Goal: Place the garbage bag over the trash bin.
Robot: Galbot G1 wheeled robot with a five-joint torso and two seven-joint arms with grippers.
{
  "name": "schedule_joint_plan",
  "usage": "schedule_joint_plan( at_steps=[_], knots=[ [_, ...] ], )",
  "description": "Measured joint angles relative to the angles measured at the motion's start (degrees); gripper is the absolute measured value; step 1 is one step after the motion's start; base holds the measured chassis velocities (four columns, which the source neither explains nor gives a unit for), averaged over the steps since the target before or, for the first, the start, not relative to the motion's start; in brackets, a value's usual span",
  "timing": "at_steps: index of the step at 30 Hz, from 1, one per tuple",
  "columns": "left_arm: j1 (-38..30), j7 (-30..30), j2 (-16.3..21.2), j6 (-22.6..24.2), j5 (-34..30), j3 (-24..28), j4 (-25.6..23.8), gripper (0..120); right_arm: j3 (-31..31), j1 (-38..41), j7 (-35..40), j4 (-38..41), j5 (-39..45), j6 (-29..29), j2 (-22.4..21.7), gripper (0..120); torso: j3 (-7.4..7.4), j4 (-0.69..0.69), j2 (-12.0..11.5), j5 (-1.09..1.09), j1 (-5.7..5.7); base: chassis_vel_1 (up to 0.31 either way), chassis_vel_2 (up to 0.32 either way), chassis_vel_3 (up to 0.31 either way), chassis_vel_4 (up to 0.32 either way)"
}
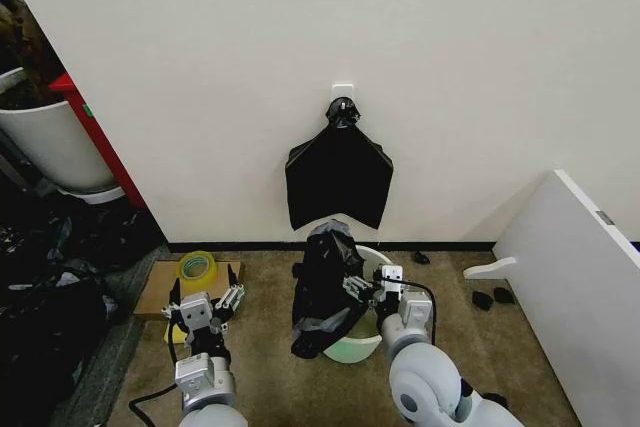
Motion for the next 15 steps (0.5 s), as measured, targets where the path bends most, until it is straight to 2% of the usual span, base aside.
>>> schedule_joint_plan(
  at_steps=[2,3,5,8,10,11,13,14,15],
  knots=[
    [-1.1,0.0,0.0,0.3,0.0,0.1,0.7,100,0.6,0.3,1.2,1.0,4.6,-4.1,-0.1,72,0.0,-0.01,0.0,-0.01,0.0,0.0,0.0,0.0,0.0],
    [-1.1,0.0,0.0,0.3,0.0,0.1,0.7,100,0.6,0.3,1.2,1.0,4.6,-4.1,-0.1,72,0.0,-0.01,0.0,-0.01,0.0,0.0,0.0,0.0,0.0],
    [-2.7,0.0,0.4,0.8,-0.5,0.1,1.3,100,1.0,1.0,1.7,1.6,8.0,-6.7,-0.1,62,0.0,0.0,0.0,-0.01,0.0,0.0,0.0,0.0,0.0],
    [-4.2,0.5,1.0,1.0,-1.3,0.1,2.1,100,1.1,1.2,1.2,1.2,6.0,-6.9,-0.1,53,0.0,0.01,0.0,-0.01,0.0,0.0,0.0,0.0,0.0],
    [-6.7,1.8,2.6,2.0,-4.0,0.1,3.3,100,1.1,1.0,0.5,0.7,3.6,-6.8,-0.3,42,0.0,0.0,0.0,0.0,0.0,0.0,0.0,0.0,0.0],
    [-6.7,1.8,2.6,2.0,-4.0,0.1,3.3,100,1.1,1.0,0.5,0.7,3.6,-6.8,-0.3,42,0.0,0.0,0.0,0.0,0.0,0.0,0.0,0.0,0.0],
    [-9.3,4.1,4.9,3.5,-8.5,0.3,4.3,100,1.0,0.5,0.3,0.8,2.9,-6.8,-0.6,32,0.0,-0.01,0.0,-0.01,0.0,0.0,0.0,0.0,0.0],
    [-9.3,4.1,4.9,3.5,-8.5,0.3,4.3,100,1.0,0.5,0.3,0.8,2.9,-6.8,-0.6,32,0.0,-0.01,0.0,-0.01,0.0,0.0,0.0,0.0,0.0],
    [-10.7,5.6,6.5,4.5,-12.1,0.6,4.7,100,1.0,0.1,0.1,1.0,2.5,-6.8,-0.7,27,0.0,-0.01,0.0,0.0,0.0,0.0,0.0,0.0,0.0]
  ],
)
